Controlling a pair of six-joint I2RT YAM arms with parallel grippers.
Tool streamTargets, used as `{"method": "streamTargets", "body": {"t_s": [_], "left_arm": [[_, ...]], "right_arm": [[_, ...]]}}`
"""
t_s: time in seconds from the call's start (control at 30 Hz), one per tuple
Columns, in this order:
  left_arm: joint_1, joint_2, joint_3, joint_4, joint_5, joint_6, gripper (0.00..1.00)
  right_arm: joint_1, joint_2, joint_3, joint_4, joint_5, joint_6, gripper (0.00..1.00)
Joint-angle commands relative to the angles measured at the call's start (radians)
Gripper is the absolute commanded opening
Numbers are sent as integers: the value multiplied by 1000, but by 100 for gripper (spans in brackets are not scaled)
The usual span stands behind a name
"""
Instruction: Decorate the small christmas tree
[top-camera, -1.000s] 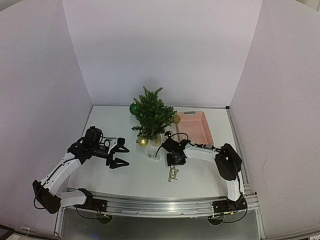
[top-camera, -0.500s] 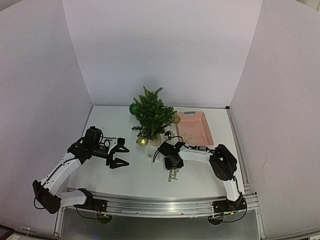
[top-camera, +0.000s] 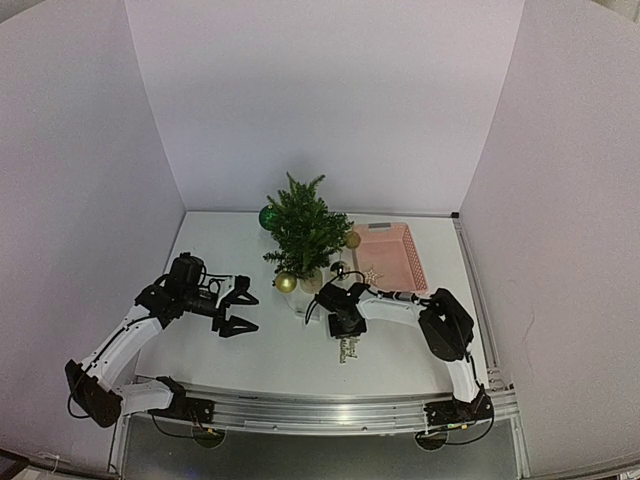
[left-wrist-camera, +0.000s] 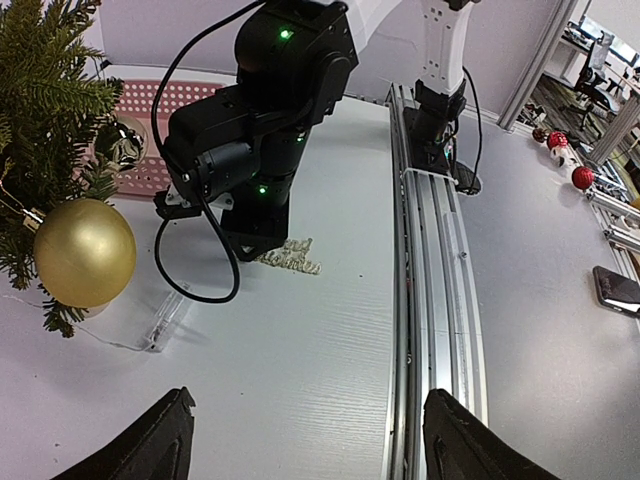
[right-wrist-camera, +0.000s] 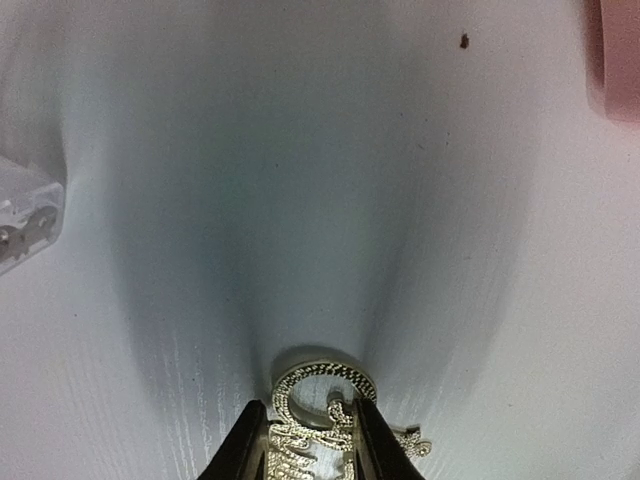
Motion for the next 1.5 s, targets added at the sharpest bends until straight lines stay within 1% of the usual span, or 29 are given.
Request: {"method": "streamTargets", "body": {"t_s": [0.0, 0.33, 0.43, 0.47, 0.5, 0.53, 0.6, 0.7, 0.77, 0.87, 1.03, 1.23, 1.37, 1.47], "left_arm": [[-1, 11, 19, 24, 1, 22, 79], [-1, 13, 19, 22, 6, 28, 79], [-1, 14, 16, 20, 10, 27, 79], [-1, 14, 17, 18, 11, 27, 79], [-1, 12, 17, 17, 11, 27, 79], [-1, 10, 16, 17, 11, 27, 79], [-1, 7, 13, 18, 9, 27, 79], [-1, 8, 10, 18, 10, 27, 79], [-1, 12, 11, 19, 12, 26, 79], [-1, 14, 10, 19, 13, 30, 79], [-1, 13, 12, 18, 11, 33, 79], [-1, 7, 6, 18, 9, 30, 79], [-1, 6, 7, 20, 5, 30, 79], [-1, 4, 4, 21, 4, 30, 79]], "right_arm": [[2, -72, 16, -12, 30, -6, 24], [1, -117, -10, 0, 23, 3, 17], [2, -128, -19, -1, 19, 13, 19], [2, -132, -25, -1, 17, 27, 23], [2, -137, -32, -4, 15, 51, 30], [2, -143, -40, -10, 16, 87, 41], [7, -157, -59, -28, 30, 184, 54], [37, -152, -72, -50, 47, 255, 64], [45, -133, -69, -64, 29, 282, 68], [54, -102, -61, -75, 8, 305, 68], [59, -79, -87, -80, 3, 362, 66], [60, -42, -76, -76, 8, 358, 61], [61, -27, -97, -58, -3, 369, 60], [61, -28, -145, 3, -15, 378, 58]]}}
